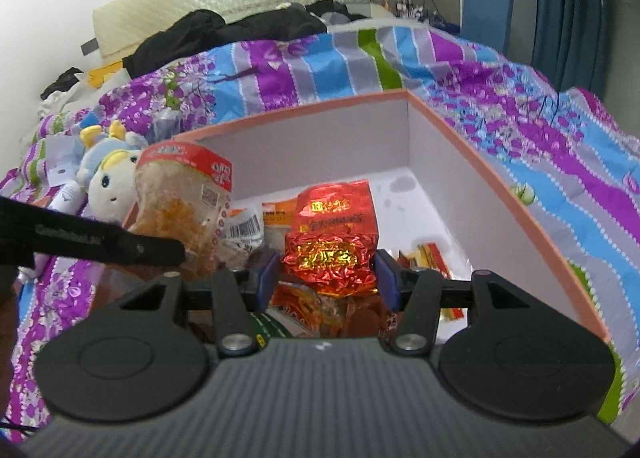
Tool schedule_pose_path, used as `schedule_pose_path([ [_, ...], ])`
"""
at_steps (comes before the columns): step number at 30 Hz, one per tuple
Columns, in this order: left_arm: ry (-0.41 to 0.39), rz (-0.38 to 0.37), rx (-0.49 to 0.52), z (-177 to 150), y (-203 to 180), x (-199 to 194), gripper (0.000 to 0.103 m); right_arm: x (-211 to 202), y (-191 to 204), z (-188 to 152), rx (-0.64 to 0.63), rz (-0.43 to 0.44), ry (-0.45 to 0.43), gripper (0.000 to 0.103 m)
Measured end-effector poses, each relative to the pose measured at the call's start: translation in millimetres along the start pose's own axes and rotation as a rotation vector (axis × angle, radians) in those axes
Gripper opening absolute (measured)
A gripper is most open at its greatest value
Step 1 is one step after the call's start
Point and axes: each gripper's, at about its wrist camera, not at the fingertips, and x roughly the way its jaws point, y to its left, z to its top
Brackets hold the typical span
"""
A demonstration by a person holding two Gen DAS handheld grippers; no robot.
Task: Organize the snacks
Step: 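Open the left gripper over the box while the right gripper releases the tea packet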
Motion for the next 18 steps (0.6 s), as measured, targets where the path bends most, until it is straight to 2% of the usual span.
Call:
schedule_pose_path([
  [1,-0.005,0.012,-0.010,0.6,0.5,-2.4,0.046,-2.4,0.1,-0.2,0.002,-0.009,-0.009,0.055],
  [3,-0.021,0.018,-0.011,0.9,-0.6,-10.4,0.052,-9.5,1.0,0.8,-0.005,-0.024,-0.033,0.056],
  [4,-0.028,0.015,-0.009,1.4,-1.8,-15.0,0.055,-12.4,1.1,1.8,-0.004,-0.025,-0.040,0.061],
  [5,-0.035,0.012,-0.008,1.7,-3.0,-20.2,0.056,-16.5,1.6,2.4,0.001,-0.023,-0.046,0.064],
  [10,-0.085,0.007,0.006,-0.9,-14.2,-58.7,0.057,-43.1,6.0,6.8,0.013,-0.005,-0.072,0.064],
  [18,-0.180,0.007,0.046,-13.7,-34.4,-141.0,0.057,-111.4,22.0,13.0,0.019,0.026,-0.168,0.064],
])
